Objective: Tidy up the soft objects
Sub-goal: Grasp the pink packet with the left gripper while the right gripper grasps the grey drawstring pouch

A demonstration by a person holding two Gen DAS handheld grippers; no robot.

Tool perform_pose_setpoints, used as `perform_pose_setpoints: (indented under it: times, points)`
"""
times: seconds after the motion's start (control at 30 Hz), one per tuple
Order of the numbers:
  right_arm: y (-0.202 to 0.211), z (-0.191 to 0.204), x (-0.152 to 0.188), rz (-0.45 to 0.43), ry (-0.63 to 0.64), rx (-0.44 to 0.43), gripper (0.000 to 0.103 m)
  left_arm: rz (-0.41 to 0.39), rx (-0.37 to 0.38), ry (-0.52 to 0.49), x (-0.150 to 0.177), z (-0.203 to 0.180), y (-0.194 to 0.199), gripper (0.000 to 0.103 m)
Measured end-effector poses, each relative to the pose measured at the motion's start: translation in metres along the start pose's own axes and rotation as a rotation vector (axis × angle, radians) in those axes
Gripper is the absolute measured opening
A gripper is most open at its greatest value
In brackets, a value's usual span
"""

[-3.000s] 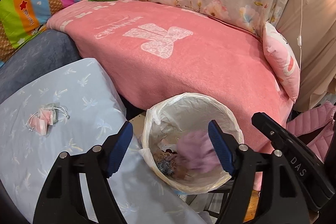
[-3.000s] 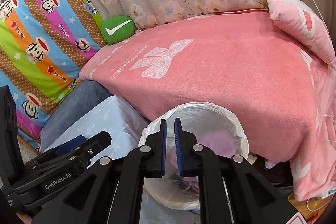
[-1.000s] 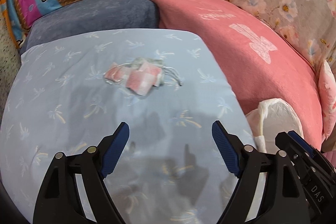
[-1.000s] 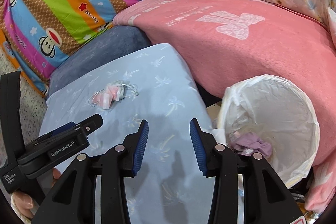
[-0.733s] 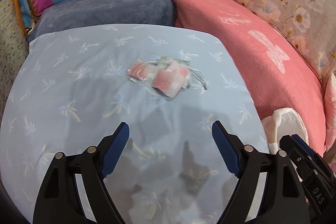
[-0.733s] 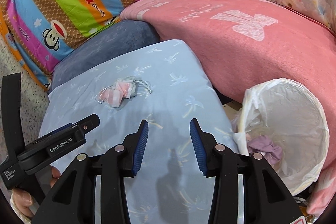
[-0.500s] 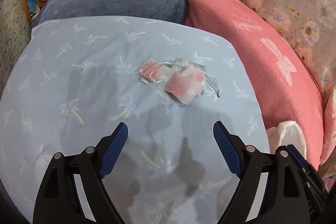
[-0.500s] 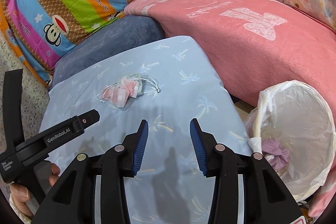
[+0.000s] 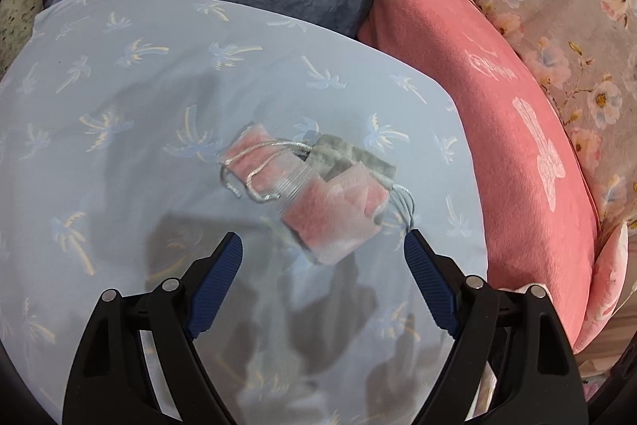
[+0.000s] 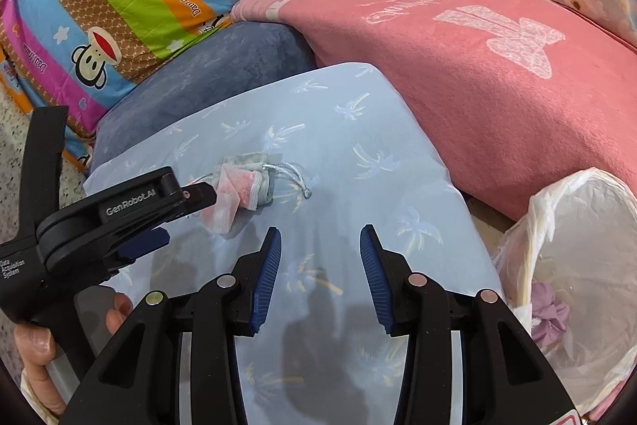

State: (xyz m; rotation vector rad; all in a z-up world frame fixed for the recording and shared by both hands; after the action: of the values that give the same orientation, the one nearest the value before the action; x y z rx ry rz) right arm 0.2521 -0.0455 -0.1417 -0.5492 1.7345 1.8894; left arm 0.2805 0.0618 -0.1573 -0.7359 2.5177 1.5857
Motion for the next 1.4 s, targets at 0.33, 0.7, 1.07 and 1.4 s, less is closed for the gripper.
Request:
perform_pose_setpoints:
  times: [0.33, 0.7, 1.07, 1.4]
  points:
    - [-0.026, 0.010, -0.011, 0.022, 0.005, -0.018, 0.041, 0.065, 0.020, 0.038, -0.005, 0.013, -0.020, 0.023]
    - [-0.056, 0.040, -0.023, 0.044, 0.034, -0.063, 0.041, -0.011, -0.078, -0.029, -0.012, 0.050, 0.007, 0.010]
    - [-0.109, 0.068, -0.037, 0.098, 0.072, -0.071, 0.041, -0.064, -0.152, -0.069, -0.026, 0.065, 0.010, 0.010]
    - [-0.120, 0.079, -0.022, 0.127, 0.123, -0.051, 0.013, -0.074, -0.166, -0.097, -0.022, 0.066, 0.011, 0.010]
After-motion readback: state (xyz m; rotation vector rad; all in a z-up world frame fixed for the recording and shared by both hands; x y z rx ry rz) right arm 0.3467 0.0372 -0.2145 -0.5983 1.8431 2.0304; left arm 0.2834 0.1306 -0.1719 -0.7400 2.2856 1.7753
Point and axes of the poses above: each gripper's, at about its wrist camera, not at the fingertips, and y roughly against the way its jaws point, z to its left, x to its underside, the point moved 10 cm from there along -y, roughly the way its jaws point, and after that the axes turned 10 degrees about y, right-handed, at the moved point
